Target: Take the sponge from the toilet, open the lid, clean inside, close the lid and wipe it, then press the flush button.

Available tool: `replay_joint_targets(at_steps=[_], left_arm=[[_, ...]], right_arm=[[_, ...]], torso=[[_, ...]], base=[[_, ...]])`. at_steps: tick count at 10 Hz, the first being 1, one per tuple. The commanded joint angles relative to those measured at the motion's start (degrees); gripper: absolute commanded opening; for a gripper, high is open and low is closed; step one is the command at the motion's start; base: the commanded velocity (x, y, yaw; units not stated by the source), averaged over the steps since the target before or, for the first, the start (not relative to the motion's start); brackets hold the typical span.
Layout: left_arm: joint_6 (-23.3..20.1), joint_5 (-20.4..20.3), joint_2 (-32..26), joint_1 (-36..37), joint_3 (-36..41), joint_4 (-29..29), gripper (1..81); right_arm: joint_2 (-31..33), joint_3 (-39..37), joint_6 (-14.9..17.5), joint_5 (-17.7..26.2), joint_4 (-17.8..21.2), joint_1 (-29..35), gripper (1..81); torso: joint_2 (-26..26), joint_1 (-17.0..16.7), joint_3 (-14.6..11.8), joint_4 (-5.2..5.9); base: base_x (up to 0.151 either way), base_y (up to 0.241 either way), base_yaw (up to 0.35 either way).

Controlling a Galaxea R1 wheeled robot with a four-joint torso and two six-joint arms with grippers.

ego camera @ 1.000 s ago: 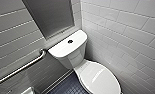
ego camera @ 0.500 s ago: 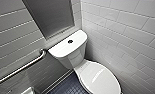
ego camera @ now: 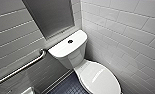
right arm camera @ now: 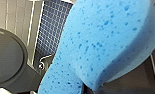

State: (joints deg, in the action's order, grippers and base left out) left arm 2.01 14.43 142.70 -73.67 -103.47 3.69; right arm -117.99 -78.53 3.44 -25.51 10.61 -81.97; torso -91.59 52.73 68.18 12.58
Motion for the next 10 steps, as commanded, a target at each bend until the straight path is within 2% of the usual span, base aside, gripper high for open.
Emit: replay_joint_targets(at_steps=[1, 3, 5, 7, 8, 10], left_arm=[[-3.59, 4.46, 4.87, -2.67, -9.46, -0.09, 81.1], [-4.73, 4.46, 7.51, -3.1, -13.24, -0.18, 81.1], [-4.74, 4.46, 7.87, -3.11, -13.25, -0.18, 81.1], [-4.74, 4.46, 8.56, -3.11, -13.59, -0.09, 81.1], [-4.74, 4.46, 9.0, -3.11, -13.86, -0.09, 81.1], [-4.74, 4.55, 10.66, -3.02, -15.52, 0.26, 81.1]], right_arm=[[8.8, 11.04, 0.69, 10.65, 2.84, 13.25, 1.0], [7.57, 11.31, 0.69, 18.55, 3.01, 21.16, 1.0], [5.9, 11.57, 0.61, 24.28, 3.63, 27.85, 1.0], [5.11, 11.57, 0.61, 28.77, 5.48, 34.87, 1.0], [4.33, 10.71, 0.61, 33.46, 6.61, 39.69, 1.0], [0.2, 6.84, 0.43, 39.91, 8.63, 46.65, 1.0]], torso=[[0.0, 0.0, 0.0, 0.0], [0.0, 0.0, 0.0, 0.0], [0.0, 0.0, 0.02, 0.0], [0.0, 0.0, 0.02, 0.0], [0.0, 0.0, 0.02, 0.0], [0.02, 0.0, 0.02, 0.0]], base=[[0.0, 0.0, 0.0], [0.0, 0.0, 0.0], [0.0, 0.0, 0.0], [0.0, 0.0, 0.0], [0.0, 0.0, 0.0], [0.0, 0.0, 0.0]])
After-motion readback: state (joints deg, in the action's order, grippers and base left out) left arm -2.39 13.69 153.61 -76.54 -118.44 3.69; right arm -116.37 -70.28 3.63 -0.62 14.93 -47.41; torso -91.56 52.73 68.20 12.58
